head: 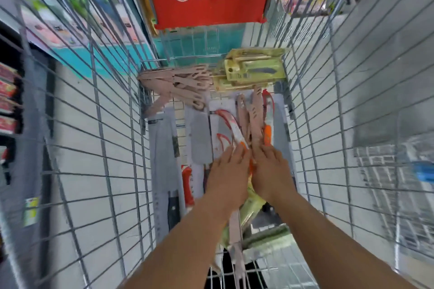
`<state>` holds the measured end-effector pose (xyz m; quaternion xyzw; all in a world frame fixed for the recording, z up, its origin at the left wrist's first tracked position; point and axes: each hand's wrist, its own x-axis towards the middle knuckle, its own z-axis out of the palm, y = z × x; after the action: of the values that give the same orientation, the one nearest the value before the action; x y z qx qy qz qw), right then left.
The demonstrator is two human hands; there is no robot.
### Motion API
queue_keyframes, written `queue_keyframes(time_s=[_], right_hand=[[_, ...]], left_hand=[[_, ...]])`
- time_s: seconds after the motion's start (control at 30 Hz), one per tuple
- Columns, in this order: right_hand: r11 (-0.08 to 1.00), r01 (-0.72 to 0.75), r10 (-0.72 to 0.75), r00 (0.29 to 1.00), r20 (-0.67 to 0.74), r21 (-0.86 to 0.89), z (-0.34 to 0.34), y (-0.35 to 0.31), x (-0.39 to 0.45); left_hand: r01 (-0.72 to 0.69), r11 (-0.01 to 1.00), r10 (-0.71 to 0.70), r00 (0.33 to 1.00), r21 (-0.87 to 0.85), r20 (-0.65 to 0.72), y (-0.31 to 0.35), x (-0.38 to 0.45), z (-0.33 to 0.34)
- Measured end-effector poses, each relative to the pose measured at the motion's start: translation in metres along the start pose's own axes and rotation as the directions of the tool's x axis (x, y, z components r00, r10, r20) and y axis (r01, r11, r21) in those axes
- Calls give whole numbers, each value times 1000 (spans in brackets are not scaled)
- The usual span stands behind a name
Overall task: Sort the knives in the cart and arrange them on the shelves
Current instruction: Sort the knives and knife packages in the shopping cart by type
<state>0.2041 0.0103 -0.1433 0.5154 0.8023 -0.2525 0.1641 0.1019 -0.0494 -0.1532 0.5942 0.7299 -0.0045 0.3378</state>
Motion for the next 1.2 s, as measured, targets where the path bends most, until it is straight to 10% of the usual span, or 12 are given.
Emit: queue_keyframes(time_s=[0.4,0.93,1.2], right_hand=[[995,-102,103,986,-128,15,-6,13,2],[776,-230,356,929,-106,587,-19,13,52],[894,-220,270,960,-77,390,-16,10,65]], left_hand=[[125,968,-115,992,217,-58,4,-1,-23],[201,954,-227,969,-222,-99,32,65,-38],[339,930,-356,926,-142,-123,29,90,-41]])
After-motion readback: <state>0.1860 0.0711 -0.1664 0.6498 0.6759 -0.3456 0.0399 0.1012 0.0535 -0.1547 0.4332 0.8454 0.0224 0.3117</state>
